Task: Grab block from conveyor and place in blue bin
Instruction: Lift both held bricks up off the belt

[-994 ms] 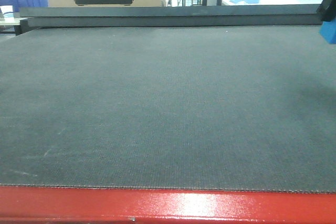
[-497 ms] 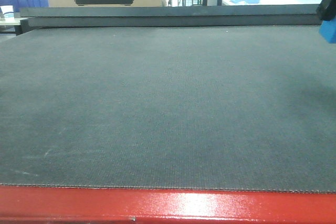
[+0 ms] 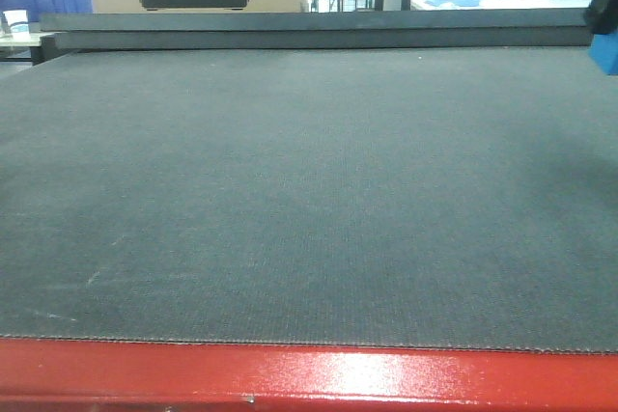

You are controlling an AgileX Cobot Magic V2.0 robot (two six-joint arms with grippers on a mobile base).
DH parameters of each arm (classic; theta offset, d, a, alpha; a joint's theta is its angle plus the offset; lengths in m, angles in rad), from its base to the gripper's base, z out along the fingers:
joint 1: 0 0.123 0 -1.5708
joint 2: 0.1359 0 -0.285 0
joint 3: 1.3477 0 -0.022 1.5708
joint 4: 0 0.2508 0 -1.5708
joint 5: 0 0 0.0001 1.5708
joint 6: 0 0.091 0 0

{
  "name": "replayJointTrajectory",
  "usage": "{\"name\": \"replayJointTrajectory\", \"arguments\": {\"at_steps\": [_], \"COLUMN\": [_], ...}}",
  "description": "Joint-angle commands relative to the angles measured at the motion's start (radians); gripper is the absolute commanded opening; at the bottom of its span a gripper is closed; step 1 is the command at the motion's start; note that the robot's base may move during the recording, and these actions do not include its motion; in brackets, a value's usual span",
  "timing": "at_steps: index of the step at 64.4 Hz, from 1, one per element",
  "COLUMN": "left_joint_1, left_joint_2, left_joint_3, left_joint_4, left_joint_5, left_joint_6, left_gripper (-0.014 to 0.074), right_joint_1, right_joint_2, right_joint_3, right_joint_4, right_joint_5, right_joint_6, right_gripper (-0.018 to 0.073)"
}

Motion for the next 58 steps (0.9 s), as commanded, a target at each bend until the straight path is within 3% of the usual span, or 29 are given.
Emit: {"name": "replayJointTrajectory", "arguments": {"at_steps": [1,14,24,48,58], "left_joint_1": [-0.056,-0.18,-0.24,-0.282,-0.282], "left_joint_2": [-0.078,-0.204,-0.299,-0.637,-0.816], "left_joint_3": [-0.008,-0.007,0.056,0.363,0.421], "left_joint_4": [-0.023,-0.023,-0.029,-0.047,-0.047], "left_joint_5": [0.003,-0.03,-0.078,-0.249,-0.259], "left_joint_6": [-0.027,-0.077,-0.106,-0.106,-0.106], "left_gripper": [-0.0111,-0.0111,-0.0111,-0.0111,-0.0111], "right_joint_1": [-0.008,-0.033,-0.033,-0.033,-0.031], "right_joint_2": [-0.012,-0.043,-0.107,-0.368,-0.495], "right_joint_3": [0.006,0.096,0.183,0.311,0.311], "right_joint_4": [-0.029,-0.037,-0.07,-0.07,-0.07], "right_joint_5": [-0.018,-0.063,-0.09,-0.09,-0.076], "right_joint_6": [-0.005,-0.005,-0.005,-0.005,-0.005], "right_gripper": [-0.0151,-0.0151,-0.0151,-0.0151,-0.0151]}}
